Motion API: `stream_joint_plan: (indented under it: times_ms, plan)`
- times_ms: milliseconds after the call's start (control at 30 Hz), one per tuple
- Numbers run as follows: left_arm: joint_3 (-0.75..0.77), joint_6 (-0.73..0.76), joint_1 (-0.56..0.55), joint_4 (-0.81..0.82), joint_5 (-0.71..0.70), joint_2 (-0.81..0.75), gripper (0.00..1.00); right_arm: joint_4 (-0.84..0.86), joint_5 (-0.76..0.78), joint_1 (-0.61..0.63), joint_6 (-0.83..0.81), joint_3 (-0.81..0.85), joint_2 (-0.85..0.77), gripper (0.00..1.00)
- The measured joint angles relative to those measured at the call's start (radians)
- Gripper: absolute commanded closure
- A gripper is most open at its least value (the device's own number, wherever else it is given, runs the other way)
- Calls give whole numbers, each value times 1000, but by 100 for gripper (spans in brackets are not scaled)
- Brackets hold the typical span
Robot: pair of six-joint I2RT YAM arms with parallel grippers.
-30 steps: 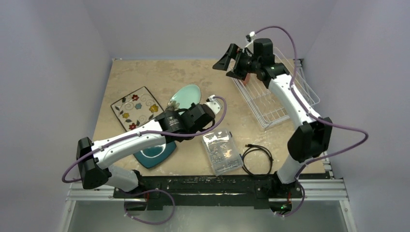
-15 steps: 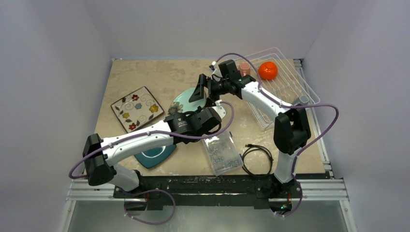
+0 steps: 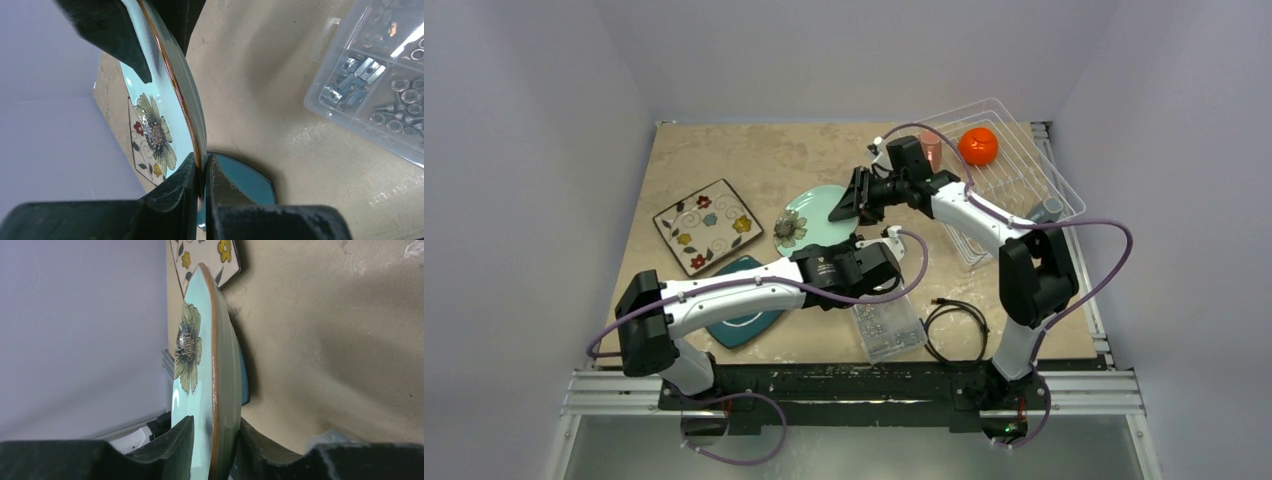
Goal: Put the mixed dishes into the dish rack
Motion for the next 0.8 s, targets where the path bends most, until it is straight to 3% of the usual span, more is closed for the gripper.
stream_joint_plan:
  times_ms: [133, 633, 667, 700, 767, 800]
  plan:
    - [0, 9, -19, -3, -36, 19, 100, 31, 0, -2, 35, -44, 0, 100]
    - [0, 19, -64, 11, -69, 42, 100, 80, 32, -11, 53, -137, -87, 100]
    - [0, 20, -64, 10, -69, 42, 100, 82, 34, -11, 54, -140, -89, 98]
    - [0, 19, -64, 10, -68, 42, 100, 81, 35, -11, 54, -142, -90, 87]
    - [0, 20, -66, 11, -68, 42, 100, 80, 36, -11, 52, -143, -91, 55]
    - [0, 19, -66, 13, -68, 42, 100, 81, 35, -11, 42, -143, -91, 45]
